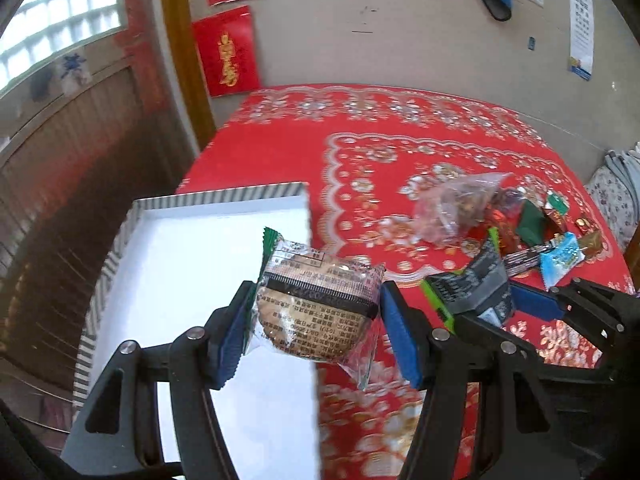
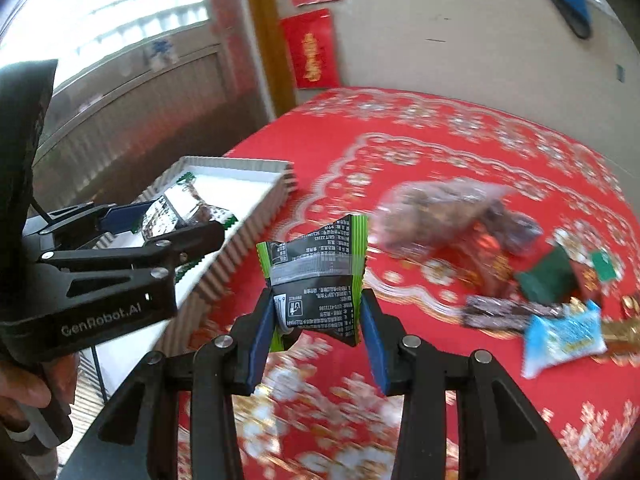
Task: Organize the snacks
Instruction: 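Carry both packets to the white tray and open both tools to release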
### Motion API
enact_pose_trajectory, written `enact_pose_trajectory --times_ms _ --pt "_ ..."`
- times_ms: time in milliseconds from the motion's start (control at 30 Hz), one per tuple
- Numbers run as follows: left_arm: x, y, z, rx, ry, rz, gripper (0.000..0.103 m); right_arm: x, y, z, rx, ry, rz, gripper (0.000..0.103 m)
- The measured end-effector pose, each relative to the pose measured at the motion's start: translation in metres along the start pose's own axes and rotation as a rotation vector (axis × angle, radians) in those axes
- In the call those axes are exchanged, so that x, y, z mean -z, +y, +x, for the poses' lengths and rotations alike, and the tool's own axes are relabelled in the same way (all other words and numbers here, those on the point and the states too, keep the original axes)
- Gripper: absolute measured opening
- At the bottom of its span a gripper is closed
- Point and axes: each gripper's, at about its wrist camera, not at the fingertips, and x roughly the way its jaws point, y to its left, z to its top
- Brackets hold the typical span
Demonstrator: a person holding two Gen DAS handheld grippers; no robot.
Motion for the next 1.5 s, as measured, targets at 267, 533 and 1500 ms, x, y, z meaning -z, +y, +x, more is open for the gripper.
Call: enact_pose_trajectory --times_ms 267,533,1500 --pt "-0.004 0.053 0.006 -0.069 0.027 -0.054 0.064 -0.028 0.041 0.023 -0.072 0.014 -0.069 0.042" --pt "-0.013 0.096 0.030 -0.114 0.058 -0.104 0.064 -0.052 0.059 0.051 -0.085 0.035 -0.122 0.042" --pt "-0.033 0.158 0.134 -0.243 0.219 -0.208 0.066 -0.087 0.088 0.157 -0.079 0.221 -0.241 0.044"
